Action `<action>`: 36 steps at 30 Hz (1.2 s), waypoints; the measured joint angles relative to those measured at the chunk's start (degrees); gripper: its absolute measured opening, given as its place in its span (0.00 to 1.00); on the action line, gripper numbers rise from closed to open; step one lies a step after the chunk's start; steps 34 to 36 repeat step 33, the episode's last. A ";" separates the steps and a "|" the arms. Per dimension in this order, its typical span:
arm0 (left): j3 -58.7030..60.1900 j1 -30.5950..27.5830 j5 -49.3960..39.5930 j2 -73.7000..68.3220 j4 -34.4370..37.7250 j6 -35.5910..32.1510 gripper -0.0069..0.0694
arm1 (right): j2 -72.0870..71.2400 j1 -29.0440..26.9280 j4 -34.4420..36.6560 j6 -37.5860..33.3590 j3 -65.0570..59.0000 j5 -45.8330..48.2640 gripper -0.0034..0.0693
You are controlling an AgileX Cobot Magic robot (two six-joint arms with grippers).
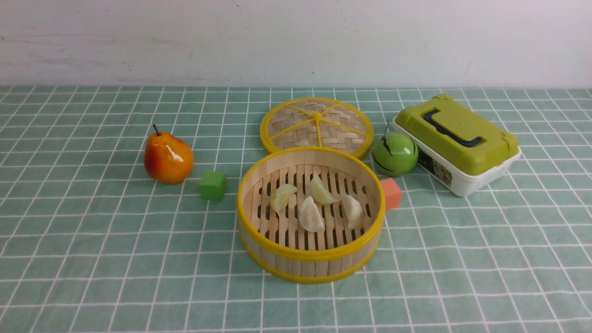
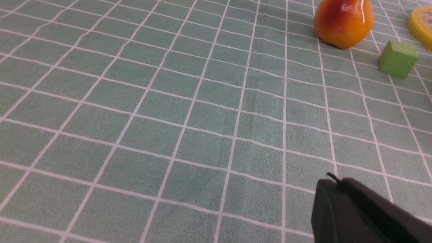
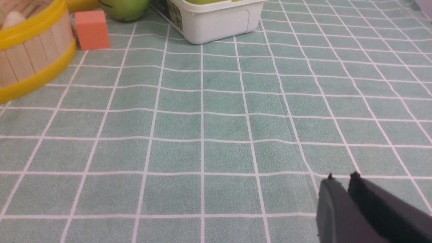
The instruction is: Put the dumplings into the steamer on the table with the blue tablecloth.
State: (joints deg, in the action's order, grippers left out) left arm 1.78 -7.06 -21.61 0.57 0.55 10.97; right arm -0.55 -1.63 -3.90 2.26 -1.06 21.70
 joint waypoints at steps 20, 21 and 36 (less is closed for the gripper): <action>0.00 0.00 0.00 0.00 0.04 0.00 0.08 | 0.00 0.00 0.00 0.00 0.00 0.00 0.18; 0.00 0.00 0.00 0.00 0.04 0.00 0.08 | 0.00 0.00 0.00 0.00 0.00 0.00 0.18; 0.00 0.00 0.00 0.00 0.04 -0.06 0.09 | 0.00 0.00 0.00 -0.02 0.00 0.00 0.20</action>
